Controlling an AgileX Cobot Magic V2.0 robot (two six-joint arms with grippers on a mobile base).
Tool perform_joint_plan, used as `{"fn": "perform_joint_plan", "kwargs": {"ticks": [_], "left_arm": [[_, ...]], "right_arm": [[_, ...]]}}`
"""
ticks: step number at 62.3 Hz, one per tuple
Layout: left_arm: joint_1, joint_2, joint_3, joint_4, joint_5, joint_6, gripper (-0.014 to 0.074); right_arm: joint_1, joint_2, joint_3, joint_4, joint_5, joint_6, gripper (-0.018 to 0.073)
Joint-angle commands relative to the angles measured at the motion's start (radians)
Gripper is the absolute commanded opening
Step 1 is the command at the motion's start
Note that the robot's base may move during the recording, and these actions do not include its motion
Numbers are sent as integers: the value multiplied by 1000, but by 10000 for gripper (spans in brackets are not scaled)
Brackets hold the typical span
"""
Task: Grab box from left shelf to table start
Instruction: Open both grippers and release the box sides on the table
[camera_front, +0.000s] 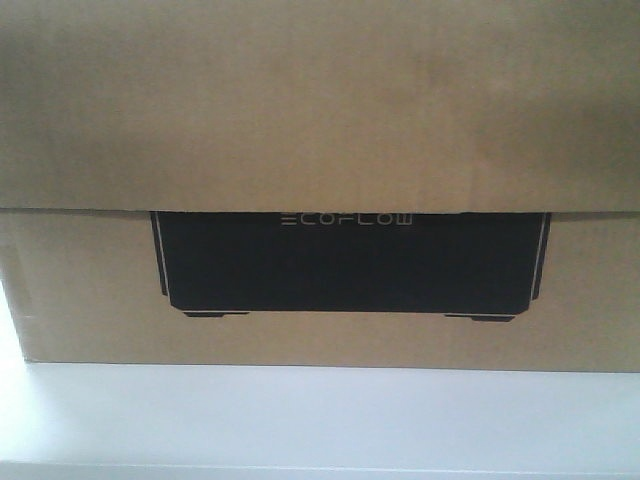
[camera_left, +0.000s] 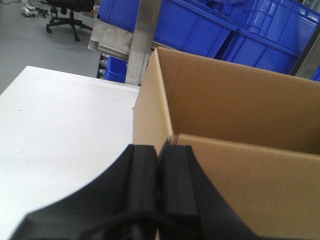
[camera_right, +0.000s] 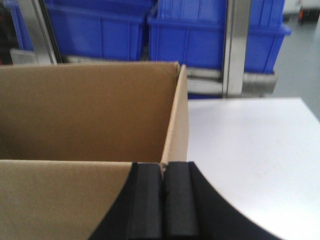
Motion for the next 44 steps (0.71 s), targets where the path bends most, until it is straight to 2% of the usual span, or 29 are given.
{"fn": "perform_joint_plan", "kwargs": {"ticks": [1, 12, 20, 44], "left_arm": [[0, -87, 47, 34, -93, -6, -20], [0, -254, 159, 58, -95, -6, -20], [0, -311, 174, 58, -100, -6, -20], [0, -316, 174, 58, -101, -6, -20]], "right_arm": [[-3, -98, 60, 3, -165, -12, 49], [-3, -289, 194, 3, -199, -12, 49], [-3, -375, 219, 3, -195, -12, 49], [-3, -372, 219, 3, -198, -12, 49]]}}
